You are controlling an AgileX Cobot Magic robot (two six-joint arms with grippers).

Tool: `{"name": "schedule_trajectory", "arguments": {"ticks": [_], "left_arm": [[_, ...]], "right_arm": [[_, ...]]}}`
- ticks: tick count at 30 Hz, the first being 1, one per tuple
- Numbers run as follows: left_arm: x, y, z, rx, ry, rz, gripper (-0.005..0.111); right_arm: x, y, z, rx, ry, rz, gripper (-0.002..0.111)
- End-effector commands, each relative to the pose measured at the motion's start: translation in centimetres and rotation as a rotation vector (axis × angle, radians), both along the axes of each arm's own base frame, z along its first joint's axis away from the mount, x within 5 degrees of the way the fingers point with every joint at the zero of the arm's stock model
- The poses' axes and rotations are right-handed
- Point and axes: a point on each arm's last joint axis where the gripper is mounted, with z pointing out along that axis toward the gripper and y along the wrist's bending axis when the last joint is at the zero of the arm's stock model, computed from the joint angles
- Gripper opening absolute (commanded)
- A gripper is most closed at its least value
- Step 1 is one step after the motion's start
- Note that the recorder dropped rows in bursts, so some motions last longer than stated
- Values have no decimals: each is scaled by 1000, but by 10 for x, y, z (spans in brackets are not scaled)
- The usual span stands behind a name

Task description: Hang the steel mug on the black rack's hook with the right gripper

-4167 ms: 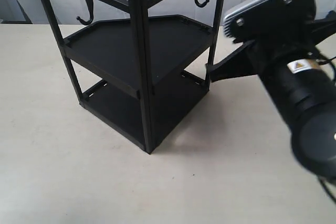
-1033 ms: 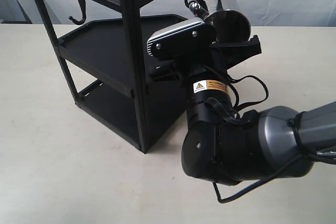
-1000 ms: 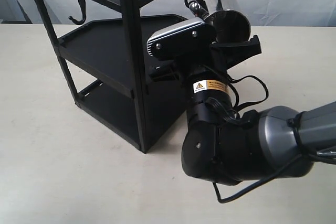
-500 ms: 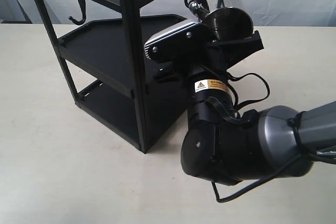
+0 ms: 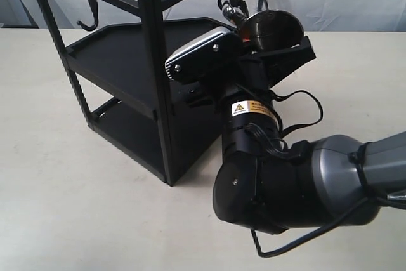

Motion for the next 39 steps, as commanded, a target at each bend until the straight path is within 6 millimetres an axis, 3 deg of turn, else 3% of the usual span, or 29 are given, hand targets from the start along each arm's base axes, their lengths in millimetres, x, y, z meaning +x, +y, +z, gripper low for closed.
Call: {"name": "schedule_trajectory", "arguments": {"ticks": [1,32,39], "left_arm": [[0,-1,1,-12,-11,-10,2],[0,-1,1,-12,-11,-10,2],[0,-1,1,-12,-11,-10,2]], "right_arm": [[-3,6,-13,-19,67,49,-1],[-3,5,-14,2,73,39,-1],[-3,4,-14,-120,73,37,-1]]}}
